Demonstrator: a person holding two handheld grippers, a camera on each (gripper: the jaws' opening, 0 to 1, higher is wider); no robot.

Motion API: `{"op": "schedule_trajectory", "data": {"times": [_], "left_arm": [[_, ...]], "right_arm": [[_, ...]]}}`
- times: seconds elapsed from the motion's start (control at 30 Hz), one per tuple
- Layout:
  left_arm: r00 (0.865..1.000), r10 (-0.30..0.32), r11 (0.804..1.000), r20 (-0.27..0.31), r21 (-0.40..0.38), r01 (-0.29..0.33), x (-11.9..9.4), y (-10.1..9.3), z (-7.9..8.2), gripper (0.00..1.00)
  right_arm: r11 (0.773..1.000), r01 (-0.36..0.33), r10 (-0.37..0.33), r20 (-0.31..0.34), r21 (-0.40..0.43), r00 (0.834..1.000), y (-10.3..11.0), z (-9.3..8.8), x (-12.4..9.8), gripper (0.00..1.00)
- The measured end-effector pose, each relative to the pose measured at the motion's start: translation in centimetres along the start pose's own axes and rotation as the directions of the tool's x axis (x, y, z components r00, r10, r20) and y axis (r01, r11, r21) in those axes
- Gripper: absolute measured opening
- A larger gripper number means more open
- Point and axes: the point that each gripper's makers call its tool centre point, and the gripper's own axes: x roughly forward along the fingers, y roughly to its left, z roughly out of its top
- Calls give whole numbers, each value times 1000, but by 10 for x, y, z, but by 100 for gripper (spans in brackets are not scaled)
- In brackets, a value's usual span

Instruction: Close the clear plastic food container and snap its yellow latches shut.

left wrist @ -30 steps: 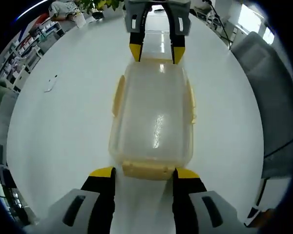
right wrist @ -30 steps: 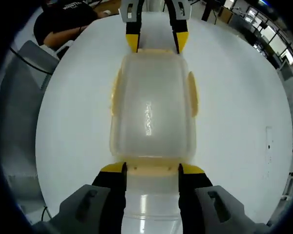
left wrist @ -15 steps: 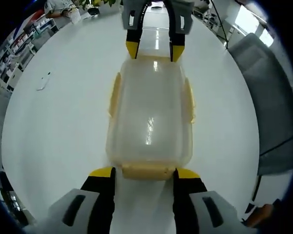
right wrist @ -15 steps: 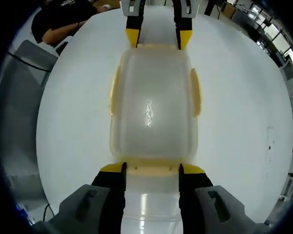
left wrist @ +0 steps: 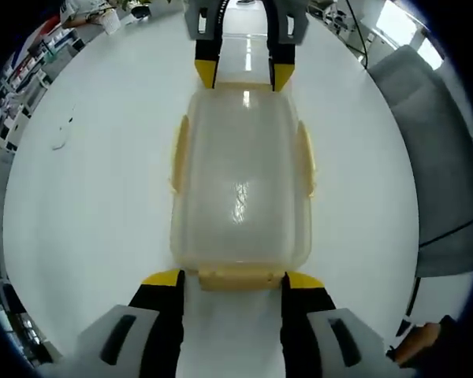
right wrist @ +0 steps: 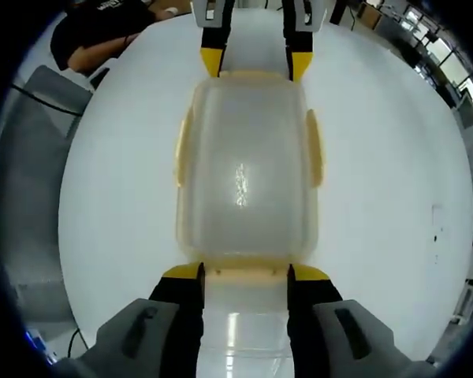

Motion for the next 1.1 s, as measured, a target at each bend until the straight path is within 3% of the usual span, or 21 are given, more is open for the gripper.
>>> {"op": "schedule_trajectory", "data": {"times": [0.4,0.93,1.1], "left_arm": [[1000,-7,1000,3,10,7,-1,-6,1,34],[1000,-8,1000,-30,11,8,0,-5,-1,34],[999,-4,1000,-35,2,4,-1,-5,-1,34]], "right_arm": [[1000,4,-3,-26,12,1000,-2,-1,1,38],[1000,0,0,-96,1,995,-2,-3,2,38],[1000,-4,4,-87,-2,996,-2,-3,1,38]]}}
